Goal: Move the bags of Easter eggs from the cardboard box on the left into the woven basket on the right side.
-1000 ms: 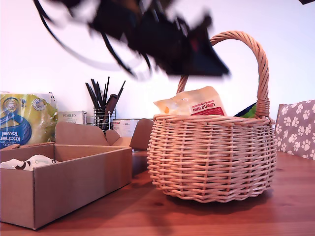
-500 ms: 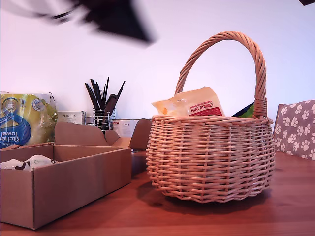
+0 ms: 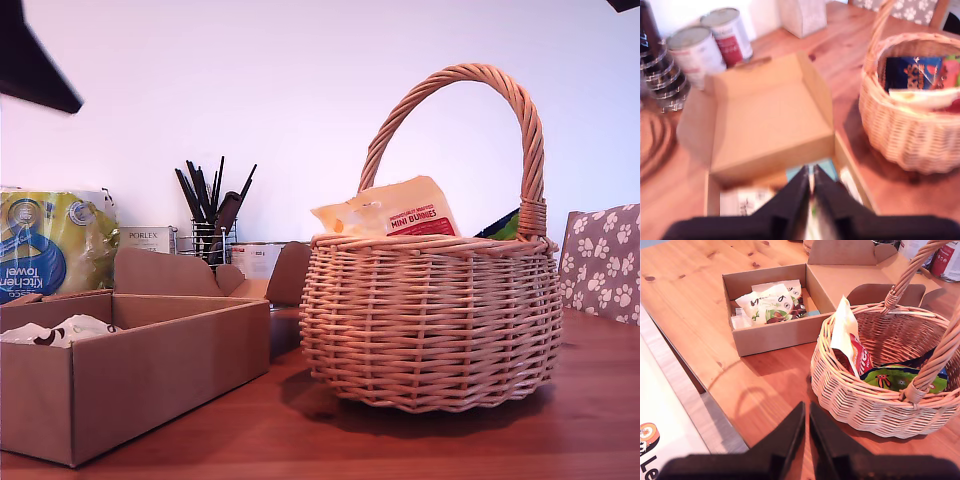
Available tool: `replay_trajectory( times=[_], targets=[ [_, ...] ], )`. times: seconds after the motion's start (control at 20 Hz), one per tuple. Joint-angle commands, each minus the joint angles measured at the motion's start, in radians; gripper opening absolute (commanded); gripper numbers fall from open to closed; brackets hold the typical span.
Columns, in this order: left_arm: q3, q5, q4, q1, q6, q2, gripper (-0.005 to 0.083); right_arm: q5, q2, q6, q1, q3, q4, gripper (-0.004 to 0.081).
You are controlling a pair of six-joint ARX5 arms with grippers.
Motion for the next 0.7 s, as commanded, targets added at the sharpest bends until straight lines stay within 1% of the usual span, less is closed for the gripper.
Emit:
replay_trajectory(
  times=[0.0,0.05,0.3,0.4,0.5,0.65],
  targets=[
    [-0.016,-0.027,-0.013,0.006,0.017,0.064,0.0813,-0.003,0.0,0.003,0.008,-0.004,0.009,-0.0013],
    [-0.016,-0.027,-0.008,0.004,0.031,0.097,0.0757,-0.003,0.0,0.002,0.008,-0.004,0.009,-0.0013],
    [-0.016,-0.034,0.067,0.003,0.04,0.269,0.0758,-0.003,0.0,0.002,0.008,-0.004,0.009,-0.0013],
    [-0.015,-0.034,0.101,0.003,0.032,0.338,0.076,-0.003,0.0,0.003,0.008,-0.004,0.009,-0.0013],
    [-0.014,-0.031,0.109,0.003,0.0,0.412,0.0761,-0.003,0.0,0.002,0.008,-0.004,0.01,-0.0013],
    [-0.014,-0.043,0.142,0.003,-0.004,0.51,0.0761,-0.003,0.0,0.002,0.008,-0.004,0.013,-0.0013]
  ],
)
